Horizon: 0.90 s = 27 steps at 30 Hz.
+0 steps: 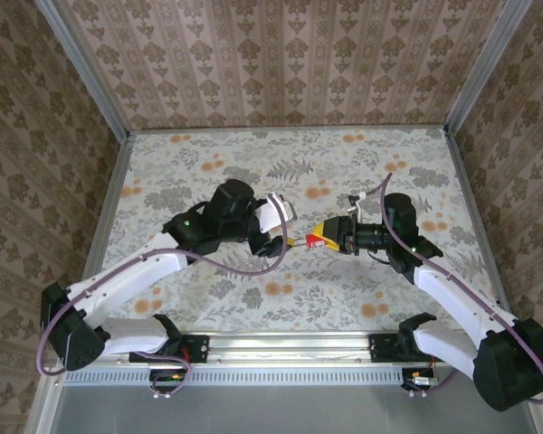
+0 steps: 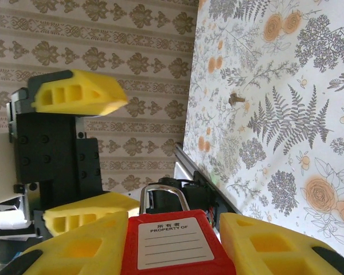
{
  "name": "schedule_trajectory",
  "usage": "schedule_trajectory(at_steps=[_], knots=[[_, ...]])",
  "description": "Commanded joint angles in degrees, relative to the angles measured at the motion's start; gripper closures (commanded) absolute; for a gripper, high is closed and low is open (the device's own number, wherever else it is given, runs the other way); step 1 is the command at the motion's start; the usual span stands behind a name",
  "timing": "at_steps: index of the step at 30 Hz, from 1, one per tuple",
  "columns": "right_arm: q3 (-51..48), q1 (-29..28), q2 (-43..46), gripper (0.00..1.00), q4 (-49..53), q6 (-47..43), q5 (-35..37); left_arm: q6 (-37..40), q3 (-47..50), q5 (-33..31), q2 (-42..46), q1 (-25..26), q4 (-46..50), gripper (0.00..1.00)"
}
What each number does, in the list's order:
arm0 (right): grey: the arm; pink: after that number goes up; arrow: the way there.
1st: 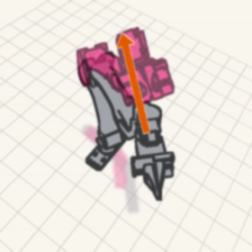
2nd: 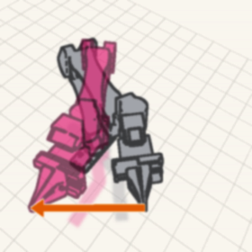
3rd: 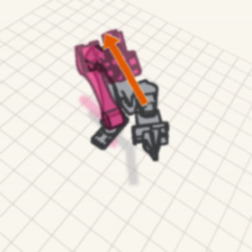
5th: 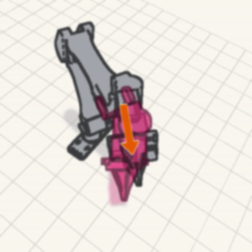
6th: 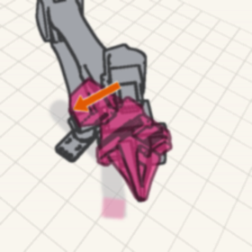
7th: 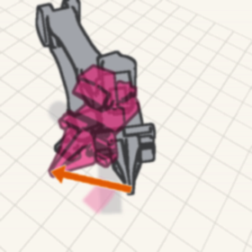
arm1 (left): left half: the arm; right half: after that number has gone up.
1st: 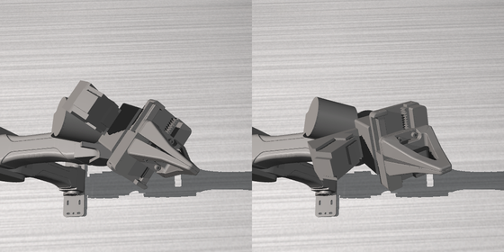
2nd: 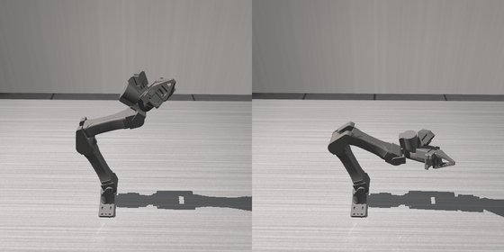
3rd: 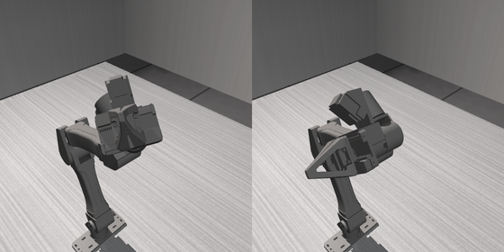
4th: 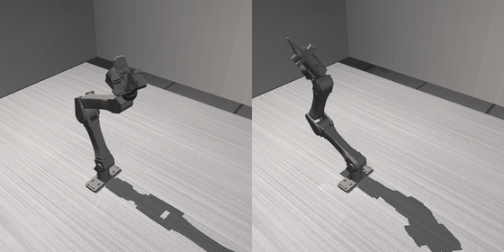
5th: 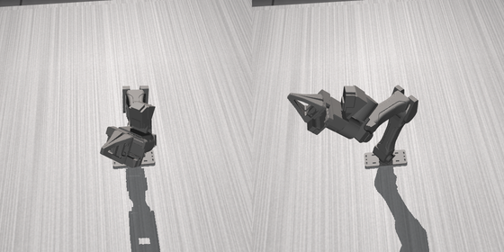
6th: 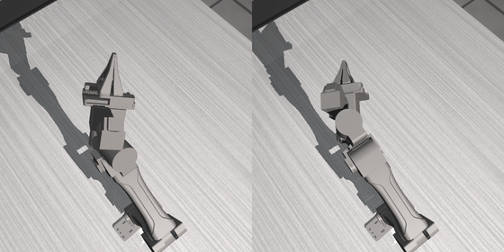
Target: Unlock with the key
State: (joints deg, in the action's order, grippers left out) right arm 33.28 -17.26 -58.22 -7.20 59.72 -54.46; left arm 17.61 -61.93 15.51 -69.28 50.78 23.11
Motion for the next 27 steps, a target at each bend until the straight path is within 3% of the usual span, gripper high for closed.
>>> schedule_trajectory(at_steps=[1,5,9,12,15,19,27], knots=[[1.4,0.1,1.4,0.79,0.3,-1.1,0.1,-2.0,1.4,-3.0,1.7,-0.5,-4.1,0.29],[1.4,0.1,1.4,0.79,0.3,-1.2,0.0,-2.7,2.1,-6.7,1.0,-0.6,-5.7,0.29],[1.4,0.0,1.5,0.79,0.4,-1.3,0.0,-2.9,1.3,-5.9,0.3,-0.2,-5.5,0.33],[1.4,-0.2,1.5,0.79,0.4,-1.4,0.1,-3.5,1.3,-9.8,-0.7,-0.1,-6.7,0.33],[1.4,-0.4,1.4,0.79,0.5,-1.6,0.1,-3.9,-0.1,-8.1,-2.9,0.2,-5.5,0.35],[1.5,-0.3,1.5,0.8,1.5,-2.4,0.7,-3.4,-1.2,-5.1,-5.2,1.9,-3.0,0.47],[2.8,0.1,1.4,0.81,2.9,-3.7,2.3,-8.1,7.0,-4.8,1.2,4.6,-8.8,0.49]])
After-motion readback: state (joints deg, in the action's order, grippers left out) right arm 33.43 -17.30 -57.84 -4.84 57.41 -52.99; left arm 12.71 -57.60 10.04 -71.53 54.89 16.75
